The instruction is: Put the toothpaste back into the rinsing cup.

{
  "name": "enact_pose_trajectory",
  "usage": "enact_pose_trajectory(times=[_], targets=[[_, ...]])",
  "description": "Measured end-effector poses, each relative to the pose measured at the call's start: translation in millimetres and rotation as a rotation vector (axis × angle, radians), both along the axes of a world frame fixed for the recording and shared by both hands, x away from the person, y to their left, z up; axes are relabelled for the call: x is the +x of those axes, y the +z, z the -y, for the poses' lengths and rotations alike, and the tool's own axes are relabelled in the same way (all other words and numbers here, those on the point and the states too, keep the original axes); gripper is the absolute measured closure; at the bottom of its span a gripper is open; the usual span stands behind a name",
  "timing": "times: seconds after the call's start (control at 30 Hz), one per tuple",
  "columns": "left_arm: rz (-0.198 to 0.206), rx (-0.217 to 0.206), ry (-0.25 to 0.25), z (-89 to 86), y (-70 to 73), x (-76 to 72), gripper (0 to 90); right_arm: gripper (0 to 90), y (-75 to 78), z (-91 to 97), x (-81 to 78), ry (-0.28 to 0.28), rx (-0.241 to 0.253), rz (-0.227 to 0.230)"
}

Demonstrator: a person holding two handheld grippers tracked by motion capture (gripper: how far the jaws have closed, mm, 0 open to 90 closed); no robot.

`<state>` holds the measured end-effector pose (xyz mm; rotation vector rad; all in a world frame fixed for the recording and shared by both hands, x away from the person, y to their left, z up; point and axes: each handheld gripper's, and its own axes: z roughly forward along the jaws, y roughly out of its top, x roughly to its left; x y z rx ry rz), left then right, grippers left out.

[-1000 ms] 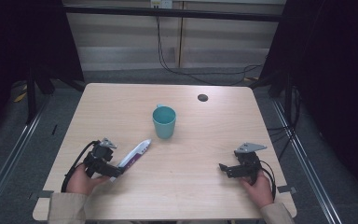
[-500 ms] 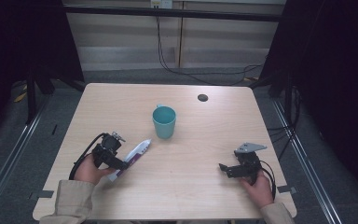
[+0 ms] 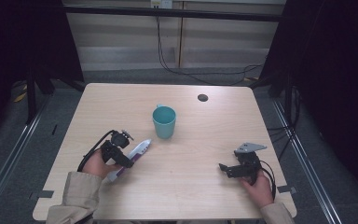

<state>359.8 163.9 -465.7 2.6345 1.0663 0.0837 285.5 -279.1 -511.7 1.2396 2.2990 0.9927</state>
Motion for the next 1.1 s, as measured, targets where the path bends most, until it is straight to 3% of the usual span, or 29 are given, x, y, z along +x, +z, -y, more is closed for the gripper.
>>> enact_pose_trajectory(times=[0.5,0.9,1.1], targets=[[-0.014,0.032,-0.028,15.7,0.9,10.1,37.3,11.3,0.0,-0.1,0.0,-0.001,0.001,0.000],[-0.025,0.029,-0.025,20.3,0.0,13.0,53.1,11.3,0.0,-0.1,0.0,-0.001,0.001,0.000],[-0.028,0.037,-0.031,23.5,-1.4,14.8,56.6,11.3,0.0,-0.1,0.0,-0.001,0.001,0.000]])
